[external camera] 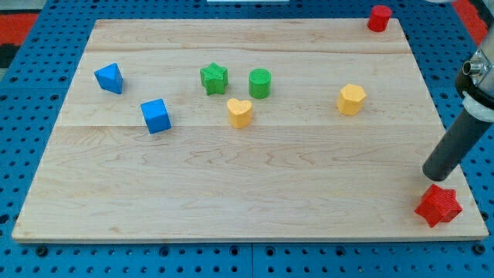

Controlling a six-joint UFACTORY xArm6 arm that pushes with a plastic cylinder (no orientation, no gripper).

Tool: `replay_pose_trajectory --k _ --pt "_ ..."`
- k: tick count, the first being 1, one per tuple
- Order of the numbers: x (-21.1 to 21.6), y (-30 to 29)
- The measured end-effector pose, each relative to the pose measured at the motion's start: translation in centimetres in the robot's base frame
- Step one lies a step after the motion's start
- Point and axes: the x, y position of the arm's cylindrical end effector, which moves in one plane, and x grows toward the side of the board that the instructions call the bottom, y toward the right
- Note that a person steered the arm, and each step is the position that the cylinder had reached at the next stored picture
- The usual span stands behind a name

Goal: Move your arm towards yellow heart

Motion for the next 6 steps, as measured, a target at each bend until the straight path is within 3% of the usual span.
replay_pose_trajectory --k 2,3,4,5,6 --pt "-1.1 0.0" --pt "-3.0 -4.4" --pt "-6.0 -12.3" --pt "-7.5 -23.9" --pt "-7.3 -34.1"
